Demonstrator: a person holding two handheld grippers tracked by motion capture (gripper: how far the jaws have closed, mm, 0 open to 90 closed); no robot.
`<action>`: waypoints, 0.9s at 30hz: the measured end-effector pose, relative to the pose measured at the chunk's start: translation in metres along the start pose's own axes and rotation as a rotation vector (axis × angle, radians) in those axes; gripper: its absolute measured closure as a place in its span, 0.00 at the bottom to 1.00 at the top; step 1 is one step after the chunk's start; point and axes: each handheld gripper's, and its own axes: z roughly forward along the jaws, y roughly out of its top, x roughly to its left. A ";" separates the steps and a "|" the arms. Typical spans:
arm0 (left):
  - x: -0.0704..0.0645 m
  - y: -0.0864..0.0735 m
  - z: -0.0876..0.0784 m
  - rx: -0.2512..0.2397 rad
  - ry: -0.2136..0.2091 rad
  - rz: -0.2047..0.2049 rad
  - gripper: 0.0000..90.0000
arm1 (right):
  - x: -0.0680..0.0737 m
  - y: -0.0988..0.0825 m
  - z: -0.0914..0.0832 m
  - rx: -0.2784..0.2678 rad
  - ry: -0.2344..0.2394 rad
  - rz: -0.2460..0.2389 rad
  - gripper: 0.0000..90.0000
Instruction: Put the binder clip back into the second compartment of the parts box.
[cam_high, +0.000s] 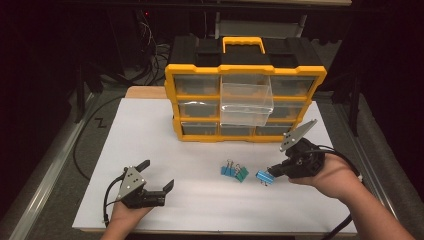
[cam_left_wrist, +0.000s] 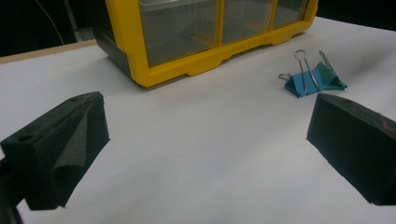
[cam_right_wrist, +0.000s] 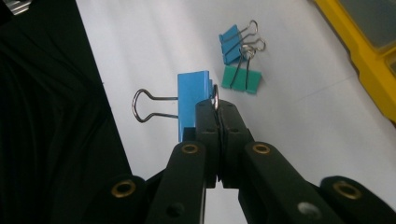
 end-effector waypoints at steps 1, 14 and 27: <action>0.000 0.001 -0.001 0.000 -0.002 0.003 0.00 | 0.000 0.002 -0.002 0.000 0.001 -0.002 1.00; -0.001 0.000 -0.001 0.007 -0.004 0.008 0.00 | 0.001 0.030 -0.021 0.005 0.023 -0.023 1.00; -0.002 0.000 -0.001 0.008 -0.009 0.005 0.00 | 0.002 0.050 -0.042 0.025 0.016 -0.039 1.00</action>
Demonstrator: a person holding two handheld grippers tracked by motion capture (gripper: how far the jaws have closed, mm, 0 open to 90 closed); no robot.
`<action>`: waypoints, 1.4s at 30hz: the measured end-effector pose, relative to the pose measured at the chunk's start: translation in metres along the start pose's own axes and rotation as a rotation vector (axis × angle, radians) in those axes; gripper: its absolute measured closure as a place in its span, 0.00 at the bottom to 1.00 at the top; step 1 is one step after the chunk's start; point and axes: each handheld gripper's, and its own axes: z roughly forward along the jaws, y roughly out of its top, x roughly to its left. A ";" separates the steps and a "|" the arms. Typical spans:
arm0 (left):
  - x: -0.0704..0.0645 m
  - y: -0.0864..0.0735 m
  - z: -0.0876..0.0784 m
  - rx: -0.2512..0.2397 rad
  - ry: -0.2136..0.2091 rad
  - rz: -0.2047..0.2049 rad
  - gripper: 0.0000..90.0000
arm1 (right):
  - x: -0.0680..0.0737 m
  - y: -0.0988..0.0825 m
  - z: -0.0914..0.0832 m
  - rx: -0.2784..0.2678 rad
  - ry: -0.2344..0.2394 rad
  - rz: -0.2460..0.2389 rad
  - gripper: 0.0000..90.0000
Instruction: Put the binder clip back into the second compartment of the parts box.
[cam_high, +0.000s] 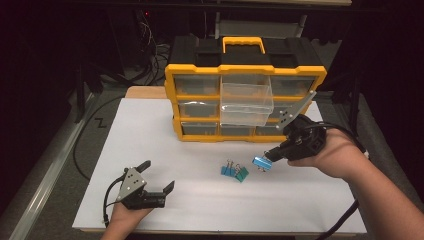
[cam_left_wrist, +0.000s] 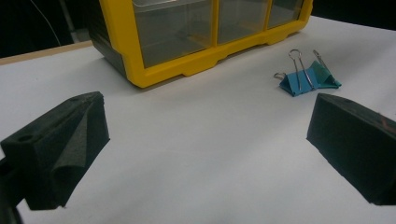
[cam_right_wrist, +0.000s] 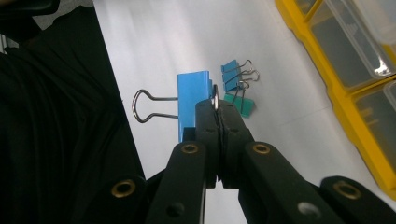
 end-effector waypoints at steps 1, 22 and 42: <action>0.000 0.000 0.000 0.001 0.002 -0.005 0.00 | 0.000 0.002 -0.003 0.005 -0.002 -0.001 1.00; -0.002 0.001 -0.001 -0.006 -0.005 0.009 0.00 | 0.009 0.036 -0.049 0.002 -0.036 -0.028 1.00; 0.000 0.001 -0.004 -0.016 -0.009 -0.001 0.00 | 0.004 0.074 -0.094 0.003 -0.068 -0.020 1.00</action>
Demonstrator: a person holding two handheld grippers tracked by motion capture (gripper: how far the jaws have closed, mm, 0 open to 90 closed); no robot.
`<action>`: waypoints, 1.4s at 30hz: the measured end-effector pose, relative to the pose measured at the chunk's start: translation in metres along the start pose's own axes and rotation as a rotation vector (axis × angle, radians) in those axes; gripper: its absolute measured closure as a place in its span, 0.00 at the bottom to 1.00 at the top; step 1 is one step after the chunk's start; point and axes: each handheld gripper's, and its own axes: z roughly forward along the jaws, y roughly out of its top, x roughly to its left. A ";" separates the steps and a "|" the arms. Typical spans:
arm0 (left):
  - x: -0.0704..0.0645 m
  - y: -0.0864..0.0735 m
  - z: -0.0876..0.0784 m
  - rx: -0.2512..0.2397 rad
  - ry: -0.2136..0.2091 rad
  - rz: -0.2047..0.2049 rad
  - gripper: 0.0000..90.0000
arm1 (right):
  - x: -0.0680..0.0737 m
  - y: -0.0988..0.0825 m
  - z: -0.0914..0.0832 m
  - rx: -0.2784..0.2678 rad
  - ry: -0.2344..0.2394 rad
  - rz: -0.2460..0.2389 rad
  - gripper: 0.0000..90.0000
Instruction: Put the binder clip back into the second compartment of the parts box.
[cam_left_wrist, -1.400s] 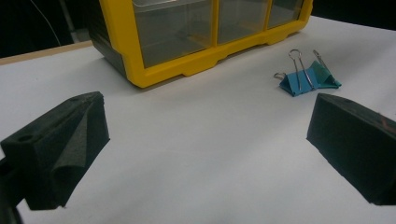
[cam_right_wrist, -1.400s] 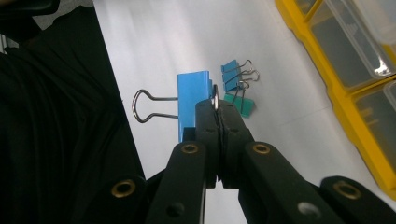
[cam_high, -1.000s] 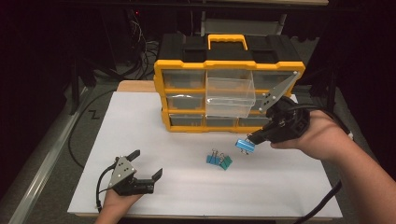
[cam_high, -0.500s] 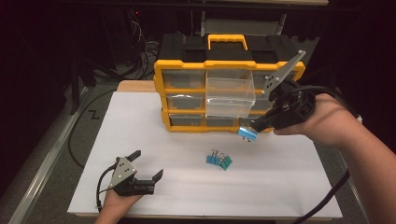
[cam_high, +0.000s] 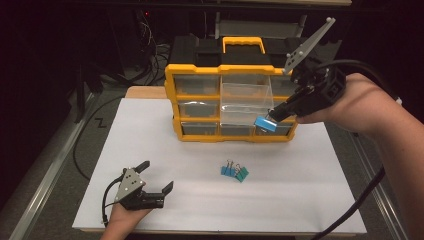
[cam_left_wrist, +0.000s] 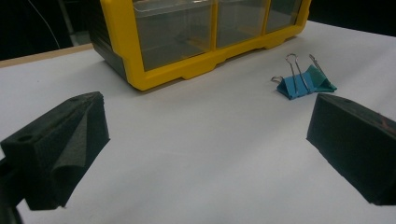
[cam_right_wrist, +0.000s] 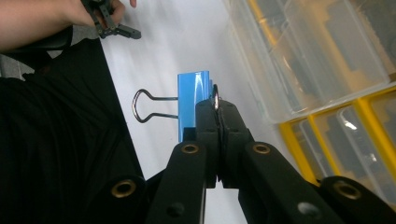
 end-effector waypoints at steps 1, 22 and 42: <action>0.000 0.000 0.000 -0.003 0.002 0.003 0.00 | 0.000 0.004 -0.002 0.003 -0.005 -0.004 1.00; 0.000 -0.001 0.000 0.004 -0.012 0.001 0.00 | -0.026 0.065 0.003 0.005 -0.039 -0.010 1.00; -0.001 0.000 0.001 0.006 -0.030 0.011 0.00 | -0.058 0.081 0.034 0.076 -0.073 0.037 1.00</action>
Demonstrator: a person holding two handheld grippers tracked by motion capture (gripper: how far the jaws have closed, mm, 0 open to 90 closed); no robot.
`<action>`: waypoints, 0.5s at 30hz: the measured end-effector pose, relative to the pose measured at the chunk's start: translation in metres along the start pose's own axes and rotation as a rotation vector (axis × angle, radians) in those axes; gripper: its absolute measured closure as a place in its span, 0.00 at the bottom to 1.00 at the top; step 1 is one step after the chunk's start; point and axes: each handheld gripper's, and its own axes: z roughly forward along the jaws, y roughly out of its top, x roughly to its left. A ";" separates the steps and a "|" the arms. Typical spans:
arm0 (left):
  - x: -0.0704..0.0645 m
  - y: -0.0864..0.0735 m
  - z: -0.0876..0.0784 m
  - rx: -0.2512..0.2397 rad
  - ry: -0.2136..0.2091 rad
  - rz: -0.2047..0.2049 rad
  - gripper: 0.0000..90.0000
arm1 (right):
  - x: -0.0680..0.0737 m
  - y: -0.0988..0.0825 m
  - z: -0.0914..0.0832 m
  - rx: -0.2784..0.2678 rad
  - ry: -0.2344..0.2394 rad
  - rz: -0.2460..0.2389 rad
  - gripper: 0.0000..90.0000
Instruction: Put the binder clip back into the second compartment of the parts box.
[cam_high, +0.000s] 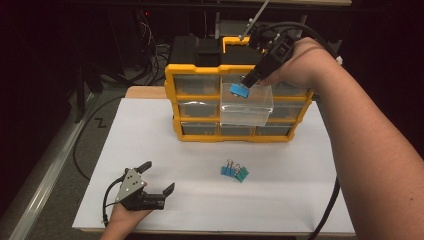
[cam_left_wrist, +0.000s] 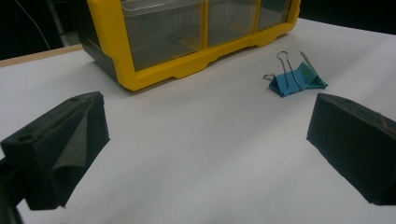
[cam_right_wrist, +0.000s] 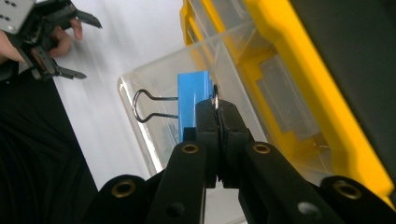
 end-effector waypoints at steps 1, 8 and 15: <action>0.000 0.000 0.000 0.001 0.000 0.000 0.00 | 0.000 0.000 0.000 0.000 0.000 0.000 1.00; 0.001 0.000 0.000 -0.006 0.004 -0.002 0.00 | -0.003 0.001 0.003 -0.024 0.003 0.024 0.74; 0.000 -0.001 0.001 0.006 0.000 0.003 0.00 | 0.015 -0.010 -0.016 -0.021 0.011 0.025 0.58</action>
